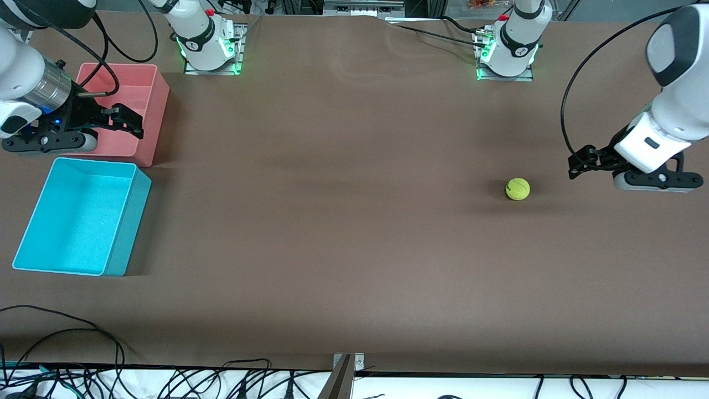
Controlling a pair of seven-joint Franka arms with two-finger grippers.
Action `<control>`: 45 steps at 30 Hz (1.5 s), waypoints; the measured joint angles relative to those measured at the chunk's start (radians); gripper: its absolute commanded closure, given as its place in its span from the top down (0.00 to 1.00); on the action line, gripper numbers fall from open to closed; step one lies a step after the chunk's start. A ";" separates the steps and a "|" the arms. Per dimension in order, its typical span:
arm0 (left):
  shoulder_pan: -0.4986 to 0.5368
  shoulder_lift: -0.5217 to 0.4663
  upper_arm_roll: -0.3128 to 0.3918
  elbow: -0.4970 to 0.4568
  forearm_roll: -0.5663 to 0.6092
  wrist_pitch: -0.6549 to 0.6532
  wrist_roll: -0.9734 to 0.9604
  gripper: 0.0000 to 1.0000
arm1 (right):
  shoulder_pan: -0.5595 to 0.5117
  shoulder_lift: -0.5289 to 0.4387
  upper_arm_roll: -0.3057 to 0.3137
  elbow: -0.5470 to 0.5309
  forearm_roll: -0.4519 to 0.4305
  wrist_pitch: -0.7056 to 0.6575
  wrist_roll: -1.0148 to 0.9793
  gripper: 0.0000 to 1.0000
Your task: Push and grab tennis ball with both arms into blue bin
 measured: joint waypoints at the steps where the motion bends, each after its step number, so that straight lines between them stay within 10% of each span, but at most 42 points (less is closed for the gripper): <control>1: 0.001 -0.003 0.000 -0.017 0.000 0.018 0.000 1.00 | 0.000 0.000 0.000 0.000 0.000 0.000 0.000 1.00; 45: 0.021 -0.036 0.000 -0.576 0.000 0.469 0.441 0.99 | 0.000 0.000 0.000 0.000 0.000 0.000 0.000 1.00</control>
